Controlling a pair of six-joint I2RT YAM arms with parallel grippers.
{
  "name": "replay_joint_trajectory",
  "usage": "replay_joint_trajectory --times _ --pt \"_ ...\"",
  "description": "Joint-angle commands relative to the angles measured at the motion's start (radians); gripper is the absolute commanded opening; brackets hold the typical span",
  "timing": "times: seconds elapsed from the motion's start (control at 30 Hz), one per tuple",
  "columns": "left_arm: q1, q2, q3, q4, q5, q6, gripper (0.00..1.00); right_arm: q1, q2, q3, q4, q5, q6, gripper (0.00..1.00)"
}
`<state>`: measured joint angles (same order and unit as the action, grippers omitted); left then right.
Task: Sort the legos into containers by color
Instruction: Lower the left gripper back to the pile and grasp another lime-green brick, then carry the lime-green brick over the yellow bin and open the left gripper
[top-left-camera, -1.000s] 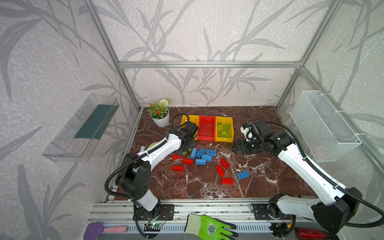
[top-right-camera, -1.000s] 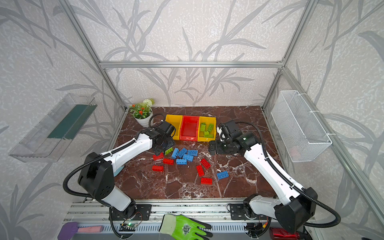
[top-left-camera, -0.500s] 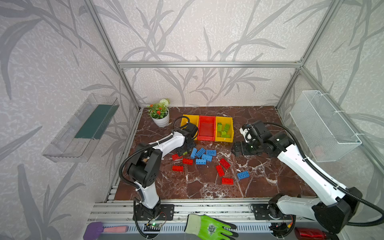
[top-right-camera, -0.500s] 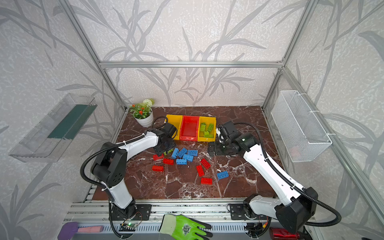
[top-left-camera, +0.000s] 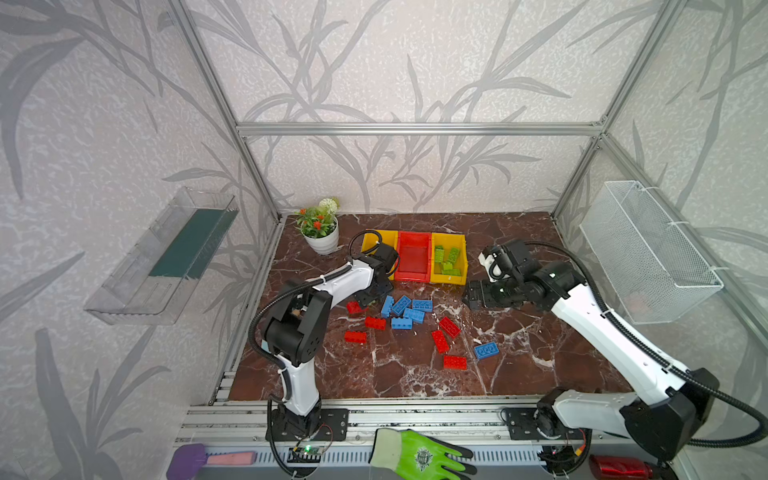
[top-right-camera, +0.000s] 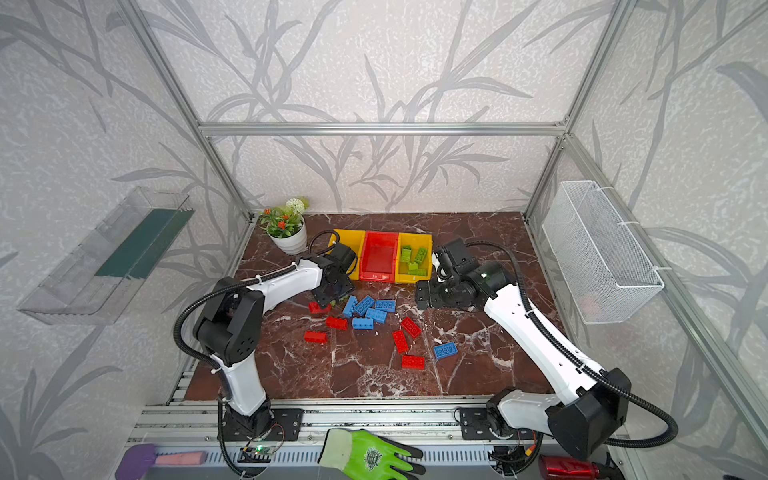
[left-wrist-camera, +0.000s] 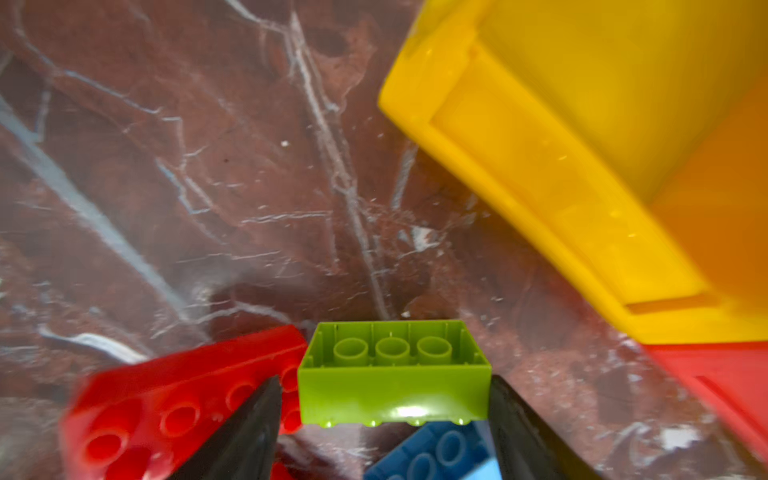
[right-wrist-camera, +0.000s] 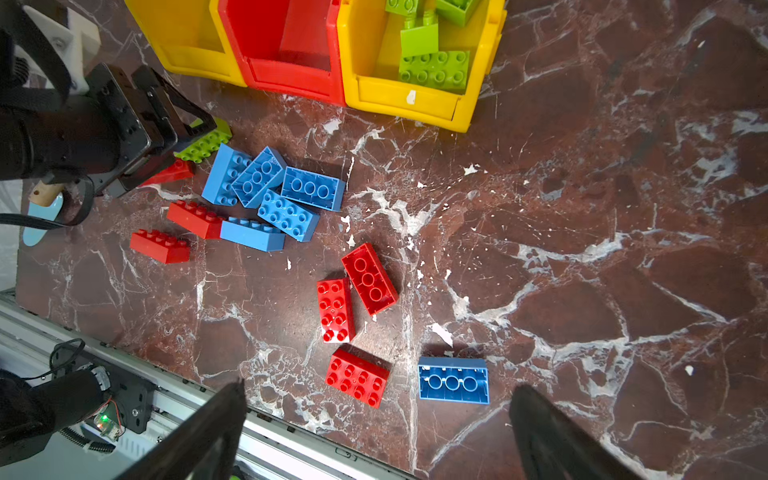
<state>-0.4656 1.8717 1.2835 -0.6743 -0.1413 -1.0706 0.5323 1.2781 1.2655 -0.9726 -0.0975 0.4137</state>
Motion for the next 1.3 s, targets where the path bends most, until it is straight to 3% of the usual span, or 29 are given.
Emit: replay_joint_trajectory --times 0.0,0.13,0.43,0.63,0.97,1.27 --pt "0.005 0.039 0.015 -0.019 0.011 0.001 0.69 0.006 0.008 0.035 -0.024 0.015 -0.016 0.99" --pt "0.005 0.046 0.036 -0.04 0.011 0.009 0.6 0.006 0.01 0.036 -0.025 0.021 -0.021 0.99" --pt "0.003 0.069 0.079 -0.081 0.009 0.026 0.56 0.006 0.008 0.031 -0.024 0.031 -0.03 0.99" --pt "-0.029 0.029 0.154 -0.168 -0.079 0.073 0.53 0.006 -0.002 0.022 -0.021 0.045 -0.038 0.99" --pt "-0.049 0.004 0.2 -0.206 -0.063 0.092 0.45 0.004 -0.015 0.003 -0.003 0.039 -0.033 0.99" --pt "-0.141 0.065 0.447 -0.315 -0.092 0.167 0.45 0.003 -0.084 -0.044 -0.005 0.054 -0.014 0.99"
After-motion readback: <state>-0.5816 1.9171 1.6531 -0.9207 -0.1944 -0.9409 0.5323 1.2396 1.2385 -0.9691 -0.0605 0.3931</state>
